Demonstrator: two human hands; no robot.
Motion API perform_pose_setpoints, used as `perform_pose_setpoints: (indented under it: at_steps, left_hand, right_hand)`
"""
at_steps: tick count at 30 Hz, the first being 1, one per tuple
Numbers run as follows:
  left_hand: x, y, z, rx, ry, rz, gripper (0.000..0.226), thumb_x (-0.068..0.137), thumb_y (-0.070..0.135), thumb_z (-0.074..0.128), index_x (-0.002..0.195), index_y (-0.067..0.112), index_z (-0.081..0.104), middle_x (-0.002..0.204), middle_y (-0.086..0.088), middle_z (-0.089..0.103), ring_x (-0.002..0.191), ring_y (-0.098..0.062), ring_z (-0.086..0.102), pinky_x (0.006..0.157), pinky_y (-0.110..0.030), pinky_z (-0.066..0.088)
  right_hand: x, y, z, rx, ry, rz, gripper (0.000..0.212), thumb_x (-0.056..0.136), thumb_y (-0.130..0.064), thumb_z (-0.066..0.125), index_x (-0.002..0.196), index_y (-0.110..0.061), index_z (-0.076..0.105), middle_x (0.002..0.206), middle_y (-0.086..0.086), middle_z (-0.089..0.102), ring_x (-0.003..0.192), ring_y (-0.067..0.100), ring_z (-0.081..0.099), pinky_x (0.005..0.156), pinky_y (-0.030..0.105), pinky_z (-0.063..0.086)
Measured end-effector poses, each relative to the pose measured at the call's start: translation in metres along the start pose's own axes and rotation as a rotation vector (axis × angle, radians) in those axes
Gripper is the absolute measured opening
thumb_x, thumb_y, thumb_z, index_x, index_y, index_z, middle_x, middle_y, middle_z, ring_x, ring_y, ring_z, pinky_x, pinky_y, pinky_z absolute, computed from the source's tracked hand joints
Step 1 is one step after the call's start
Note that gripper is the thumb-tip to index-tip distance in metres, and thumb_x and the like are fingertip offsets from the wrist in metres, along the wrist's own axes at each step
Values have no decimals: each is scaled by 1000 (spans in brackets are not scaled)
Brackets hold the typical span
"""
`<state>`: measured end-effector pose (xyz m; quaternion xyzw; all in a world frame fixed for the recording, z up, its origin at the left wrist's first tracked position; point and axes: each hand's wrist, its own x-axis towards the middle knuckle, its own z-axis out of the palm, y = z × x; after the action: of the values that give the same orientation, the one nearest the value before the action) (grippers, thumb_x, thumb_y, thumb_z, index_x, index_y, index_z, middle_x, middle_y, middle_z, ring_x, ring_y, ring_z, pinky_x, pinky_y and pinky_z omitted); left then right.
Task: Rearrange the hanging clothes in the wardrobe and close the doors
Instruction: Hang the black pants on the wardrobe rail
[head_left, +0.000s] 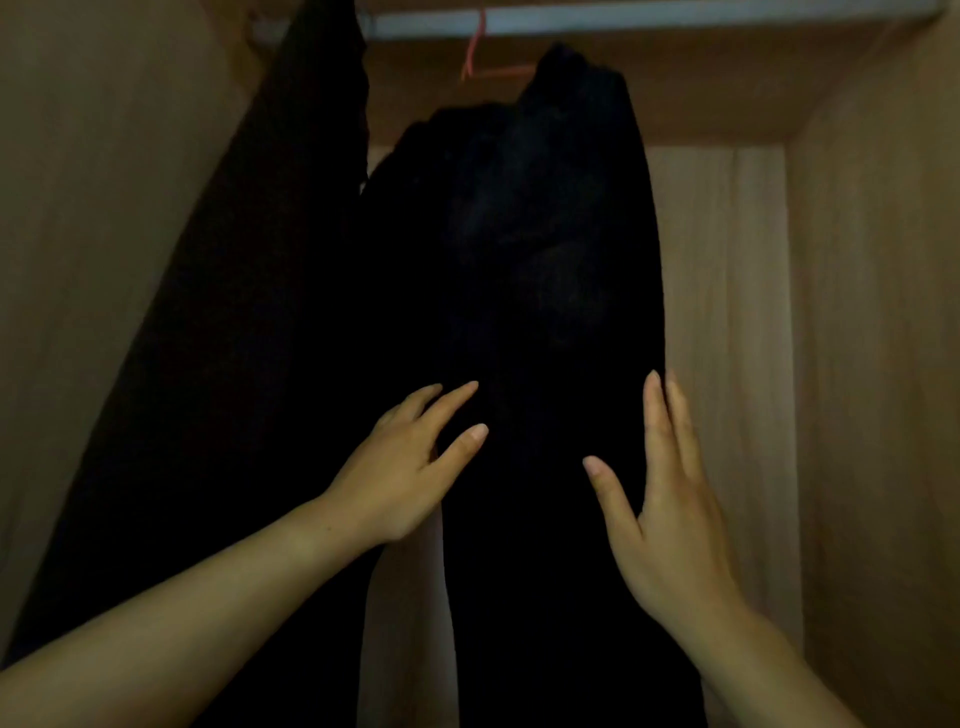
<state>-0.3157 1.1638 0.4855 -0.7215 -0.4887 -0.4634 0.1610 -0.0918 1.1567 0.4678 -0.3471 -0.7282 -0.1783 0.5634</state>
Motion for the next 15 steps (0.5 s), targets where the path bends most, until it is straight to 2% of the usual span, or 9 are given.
perform_pose_setpoints:
  at_steps: [3, 5, 8, 11, 13, 15]
  left_hand:
    - [-33, 0, 20, -7, -76, -4, 68, 74, 79, 14, 138, 57, 10, 157, 11, 13, 144, -11, 9, 112, -26, 12]
    - [-55, 0, 33, -24, -119, -15, 68, 72, 78, 12, 137, 58, 7, 157, 11, 12, 143, -10, 9, 110, -25, 12]
    - [-87, -1, 51, -26, -164, 0, 62, 72, 80, 10, 131, 61, 2, 157, 11, 10, 142, -9, 9, 107, -21, 11]
    - [-123, -4, 65, -72, -224, 24, 61, 76, 82, 10, 133, 62, 2, 157, 13, 9, 142, -5, 10, 111, -26, 16]
    - [-148, -7, 75, -112, -278, 42, 59, 81, 77, 14, 138, 60, 4, 158, 14, 8, 143, -5, 9, 114, -31, 19]
    - [-175, -6, 82, -142, -331, 38, 58, 83, 74, 16, 138, 60, 3, 158, 14, 7, 143, -6, 8, 115, -33, 19]
  right_hand:
    - [-45, 6, 6, 84, -74, 82, 72, 83, -61, 30, 123, -62, -30, 135, -42, -26, 125, -17, 1, 85, 3, 22]
    - [-71, 9, 9, 105, -114, 113, 72, 83, -61, 30, 123, -64, -30, 134, -44, -25, 124, -19, 0, 83, 0, 22]
    - [-110, 15, 11, 104, -175, 156, 71, 83, -62, 28, 123, -65, -31, 136, -40, -23, 124, -17, 1, 97, 13, 21]
    - [-149, 18, 9, 113, -274, 231, 68, 83, -64, 26, 120, -67, -31, 139, -33, -15, 126, -10, 7, 100, 20, 25]
    - [-175, 18, 10, 94, -291, 245, 64, 87, -67, 23, 123, -66, -29, 142, -29, -12, 127, -9, 9, 98, 13, 27]
    - [-202, 15, 11, 30, -272, 223, 66, 89, -66, 23, 134, -56, -24, 151, -22, -9, 128, -17, 2, 93, -2, 17]
